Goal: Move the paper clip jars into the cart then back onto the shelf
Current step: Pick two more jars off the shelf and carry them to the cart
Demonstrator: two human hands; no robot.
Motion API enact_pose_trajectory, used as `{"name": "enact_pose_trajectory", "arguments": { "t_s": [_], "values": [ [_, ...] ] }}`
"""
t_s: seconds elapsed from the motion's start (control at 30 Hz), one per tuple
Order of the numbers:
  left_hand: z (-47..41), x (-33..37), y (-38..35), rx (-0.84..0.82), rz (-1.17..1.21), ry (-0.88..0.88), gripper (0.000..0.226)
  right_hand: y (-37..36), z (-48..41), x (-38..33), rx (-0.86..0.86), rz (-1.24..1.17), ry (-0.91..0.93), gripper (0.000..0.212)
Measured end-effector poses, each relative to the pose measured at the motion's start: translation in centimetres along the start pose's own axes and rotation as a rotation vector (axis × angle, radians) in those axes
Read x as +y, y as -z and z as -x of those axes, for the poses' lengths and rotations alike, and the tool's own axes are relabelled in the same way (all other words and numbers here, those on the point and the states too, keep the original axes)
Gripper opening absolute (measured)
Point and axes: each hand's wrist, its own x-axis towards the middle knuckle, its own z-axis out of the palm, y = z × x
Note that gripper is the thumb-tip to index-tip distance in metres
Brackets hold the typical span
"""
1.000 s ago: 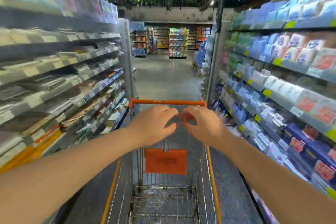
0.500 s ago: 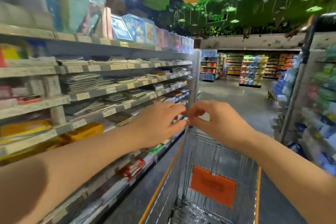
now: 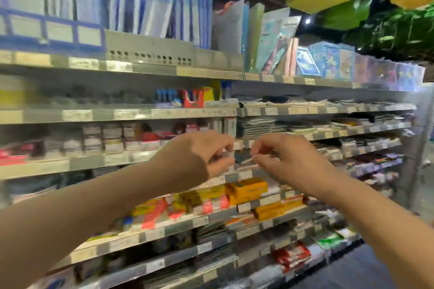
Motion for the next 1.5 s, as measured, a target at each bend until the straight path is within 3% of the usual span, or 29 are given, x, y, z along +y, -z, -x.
{"name": "enact_pose_trajectory", "arguments": {
  "t_s": [0.17, 0.47, 0.93, 1.03, 1.1, 1.2, 1.33, 1.5],
  "values": [
    [2.1, -11.5, 1.7, -0.115, -0.164, 0.111, 0.031, -7.8, -10.8, -3.1, 0.02, -0.078, 0.095, 0.008],
    [2.4, -29.3, 1.8, -0.141, -0.267, 0.294, 0.021, -18.7, -28.3, -5.7, 0.004, -0.115, 0.281, 0.009],
    [-5.3, -50.1, -2.3, -0.156, -0.385, 0.424, 0.03, -28.2, -52.9, -0.5, -0.035, -0.137, 0.458, 0.01],
    [-7.2, -53.0, -2.9, -0.242, -0.448, 0.45, 0.031, -29.1, -56.3, -0.1, -0.162, -0.104, 0.357, 0.019],
    [-8.4, -54.8, -3.2, -0.266, -0.421, 0.471, 0.03, -29.3, -58.2, -0.1, -0.249, -0.104, 0.369, 0.013],
    [-10.1, -57.3, -3.2, -0.249, -0.397, 0.375, 0.034, -29.7, -60.3, 0.0, -0.272, 0.006, 0.405, 0.018],
    [-11.8, -60.8, -4.7, -0.366, -0.447, 0.291, 0.05, -31.1, -62.7, 0.0, -0.43, 0.075, 0.398, 0.031],
    [-13.3, -63.9, -7.3, -0.431, -0.326, 0.231, 0.066, -32.3, -64.6, -0.1, -0.539, 0.186, 0.361, 0.053]
  ]
}}
